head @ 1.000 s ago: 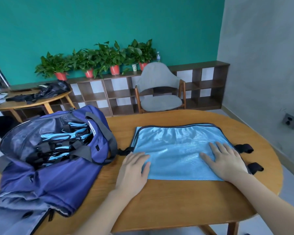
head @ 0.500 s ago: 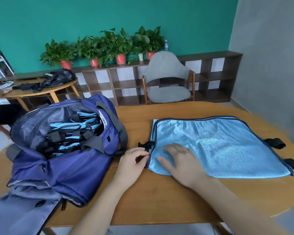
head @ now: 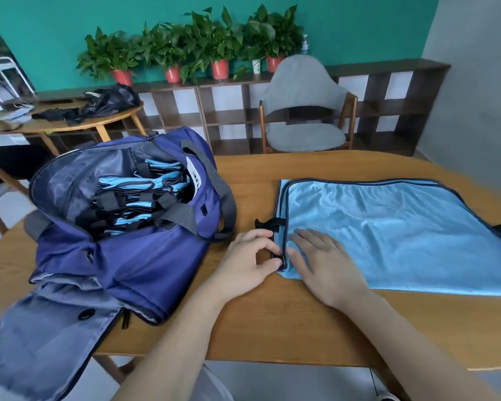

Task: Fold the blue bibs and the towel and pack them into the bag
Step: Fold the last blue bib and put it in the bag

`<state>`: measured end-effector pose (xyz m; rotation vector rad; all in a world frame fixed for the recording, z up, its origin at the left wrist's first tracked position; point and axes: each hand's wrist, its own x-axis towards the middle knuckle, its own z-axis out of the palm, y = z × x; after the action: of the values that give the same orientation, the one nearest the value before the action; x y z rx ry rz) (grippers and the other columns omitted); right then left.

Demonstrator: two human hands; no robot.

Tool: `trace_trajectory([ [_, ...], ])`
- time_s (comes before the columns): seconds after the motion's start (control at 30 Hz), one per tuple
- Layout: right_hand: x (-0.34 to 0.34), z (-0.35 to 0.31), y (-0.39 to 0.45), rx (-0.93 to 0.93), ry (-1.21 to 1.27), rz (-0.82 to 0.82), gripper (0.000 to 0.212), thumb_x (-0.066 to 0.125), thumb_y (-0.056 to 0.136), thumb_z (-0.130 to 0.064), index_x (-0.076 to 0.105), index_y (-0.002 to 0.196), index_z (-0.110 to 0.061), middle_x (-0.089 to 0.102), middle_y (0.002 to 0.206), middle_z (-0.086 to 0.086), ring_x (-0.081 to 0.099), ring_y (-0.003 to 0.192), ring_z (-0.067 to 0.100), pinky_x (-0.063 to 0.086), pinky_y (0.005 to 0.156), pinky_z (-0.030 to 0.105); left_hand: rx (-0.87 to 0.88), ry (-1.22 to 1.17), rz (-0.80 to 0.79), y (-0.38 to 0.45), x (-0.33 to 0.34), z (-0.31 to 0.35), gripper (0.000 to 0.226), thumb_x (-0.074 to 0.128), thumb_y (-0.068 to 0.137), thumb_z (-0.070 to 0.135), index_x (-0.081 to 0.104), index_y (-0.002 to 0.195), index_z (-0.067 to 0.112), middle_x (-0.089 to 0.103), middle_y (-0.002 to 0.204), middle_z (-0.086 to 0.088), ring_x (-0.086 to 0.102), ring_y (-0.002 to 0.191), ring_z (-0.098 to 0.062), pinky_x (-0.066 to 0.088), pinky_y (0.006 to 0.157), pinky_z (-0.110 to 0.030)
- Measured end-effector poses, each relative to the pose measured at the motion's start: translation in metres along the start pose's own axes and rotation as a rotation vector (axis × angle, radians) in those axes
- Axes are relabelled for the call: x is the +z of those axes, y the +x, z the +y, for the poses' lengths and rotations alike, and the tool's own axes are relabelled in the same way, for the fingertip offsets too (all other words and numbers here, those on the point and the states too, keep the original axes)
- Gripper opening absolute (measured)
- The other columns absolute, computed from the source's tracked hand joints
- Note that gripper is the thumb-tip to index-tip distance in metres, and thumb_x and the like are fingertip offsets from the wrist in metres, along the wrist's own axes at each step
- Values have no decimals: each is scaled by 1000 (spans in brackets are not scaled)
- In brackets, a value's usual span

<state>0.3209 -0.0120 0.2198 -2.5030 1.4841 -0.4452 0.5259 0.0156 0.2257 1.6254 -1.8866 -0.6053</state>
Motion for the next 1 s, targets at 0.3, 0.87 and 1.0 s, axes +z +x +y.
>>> trace_trajectory([
  [0.3, -1, -1, -1, 1, 5, 11, 55, 22, 106, -52, 41, 152, -28, 38, 159, -8, 25, 150, 13, 13, 123, 32, -31, 66, -34, -2, 3, 6, 25, 63, 88, 52, 63, 112, 48, 45, 139, 26, 33, 135, -5, 36, 113, -46],
  [0.87, -2, 0, -1, 1, 4, -16, 53, 18, 109, -44, 34, 156, -28, 32, 162, -10, 19, 151, 12, 8, 123, 32, -94, 21, 31, 6, 6, 17, 10, 77, 80, 42, 71, 76, 36, 53, 122, 28, 41, 122, -4, 31, 111, -36],
  [1.0, -3, -1, -1, 6, -4, -16, 52, 18, 109, -43, 33, 157, -28, 31, 162, -11, 19, 151, 12, 9, 123, 31, -120, -525, 20, -3, -12, 16, 2, 78, 77, 26, 77, 79, 27, 67, 110, 16, 62, 110, -8, 47, 103, -33],
])
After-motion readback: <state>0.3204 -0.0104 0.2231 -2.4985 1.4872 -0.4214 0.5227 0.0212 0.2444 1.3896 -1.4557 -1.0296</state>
